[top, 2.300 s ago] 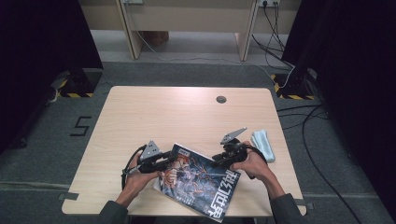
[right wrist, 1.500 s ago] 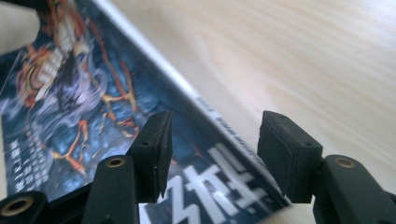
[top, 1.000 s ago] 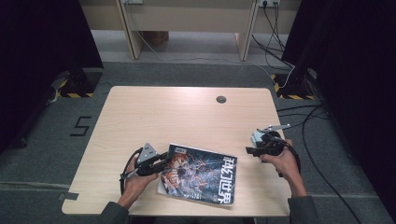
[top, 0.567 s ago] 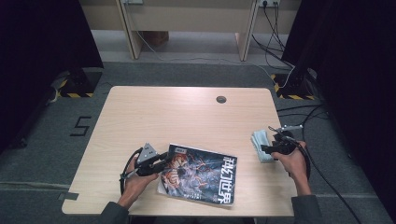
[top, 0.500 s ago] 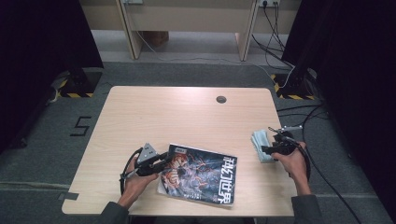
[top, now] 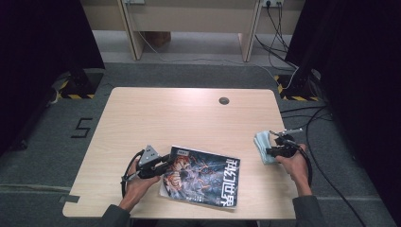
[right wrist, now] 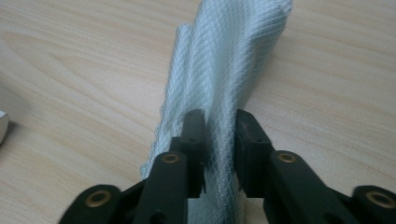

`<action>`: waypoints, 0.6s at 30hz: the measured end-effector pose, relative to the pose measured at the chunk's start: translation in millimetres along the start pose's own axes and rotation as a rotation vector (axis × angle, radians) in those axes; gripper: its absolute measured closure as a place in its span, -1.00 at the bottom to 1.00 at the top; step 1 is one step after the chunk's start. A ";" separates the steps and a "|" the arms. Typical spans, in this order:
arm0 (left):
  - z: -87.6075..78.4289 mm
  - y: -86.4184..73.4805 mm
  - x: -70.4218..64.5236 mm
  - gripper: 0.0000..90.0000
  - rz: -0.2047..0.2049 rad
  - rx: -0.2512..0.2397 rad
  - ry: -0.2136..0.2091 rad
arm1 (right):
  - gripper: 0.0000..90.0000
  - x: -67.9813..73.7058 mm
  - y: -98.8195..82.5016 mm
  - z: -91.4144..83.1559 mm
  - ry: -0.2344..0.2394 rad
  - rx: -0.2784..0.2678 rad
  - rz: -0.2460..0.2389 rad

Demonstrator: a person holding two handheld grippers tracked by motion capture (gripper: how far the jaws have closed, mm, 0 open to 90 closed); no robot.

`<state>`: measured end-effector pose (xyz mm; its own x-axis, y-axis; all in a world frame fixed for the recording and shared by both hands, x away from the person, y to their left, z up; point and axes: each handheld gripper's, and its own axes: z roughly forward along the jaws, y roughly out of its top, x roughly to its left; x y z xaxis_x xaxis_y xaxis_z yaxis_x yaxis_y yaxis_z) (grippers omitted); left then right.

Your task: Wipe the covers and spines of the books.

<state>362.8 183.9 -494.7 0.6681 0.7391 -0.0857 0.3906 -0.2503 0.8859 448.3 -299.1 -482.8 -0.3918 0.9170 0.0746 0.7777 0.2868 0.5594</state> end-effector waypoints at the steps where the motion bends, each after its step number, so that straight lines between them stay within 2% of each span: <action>1: -0.1 -0.3 -0.3 0.70 -0.002 0.000 0.002 | 0.78 0.5 0.8 -0.5 0.010 -0.006 0.003; 5: 0.0 -0.8 -1.7 0.70 0.001 -0.002 0.007 | 0.80 8.8 6.1 -8.1 0.062 -0.055 -0.006; 8: 0.4 -1.1 -2.0 0.70 -0.002 -0.003 0.010 | 0.80 18.2 12.7 -16.2 0.077 -0.088 -0.032; 10: 0.4 -1.3 -2.1 0.70 -0.003 -0.003 0.010 | 0.80 26.5 16.6 -20.2 0.107 -0.109 -0.036; 18: 0.2 -1.7 -5.1 0.70 0.003 -0.003 0.032 | 0.80 53.8 26.7 -23.2 0.178 -0.130 -0.088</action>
<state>358.8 180.4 -495.9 0.6487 0.7580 -0.0680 0.3867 -0.2513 0.8873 436.6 -248.5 -444.7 -0.5449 0.8233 0.1593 0.6715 0.3146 0.6710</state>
